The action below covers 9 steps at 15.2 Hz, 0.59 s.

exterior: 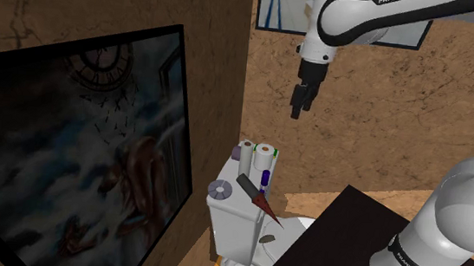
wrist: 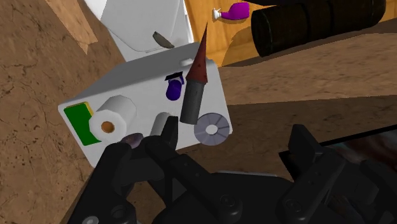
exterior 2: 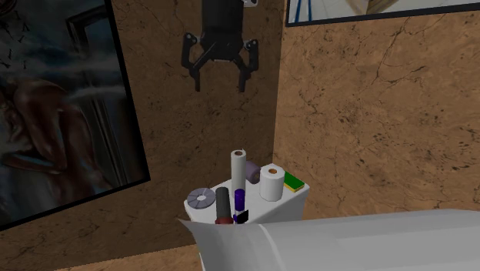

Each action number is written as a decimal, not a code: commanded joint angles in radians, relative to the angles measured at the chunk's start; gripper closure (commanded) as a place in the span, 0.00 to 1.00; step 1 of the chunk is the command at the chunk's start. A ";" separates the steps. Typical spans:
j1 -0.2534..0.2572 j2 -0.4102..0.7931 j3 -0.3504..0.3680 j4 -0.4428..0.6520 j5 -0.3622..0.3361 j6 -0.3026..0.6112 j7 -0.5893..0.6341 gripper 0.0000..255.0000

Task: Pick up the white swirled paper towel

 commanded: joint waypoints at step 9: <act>-0.008 0.366 -0.019 0.127 0.002 0.230 -0.054 0.00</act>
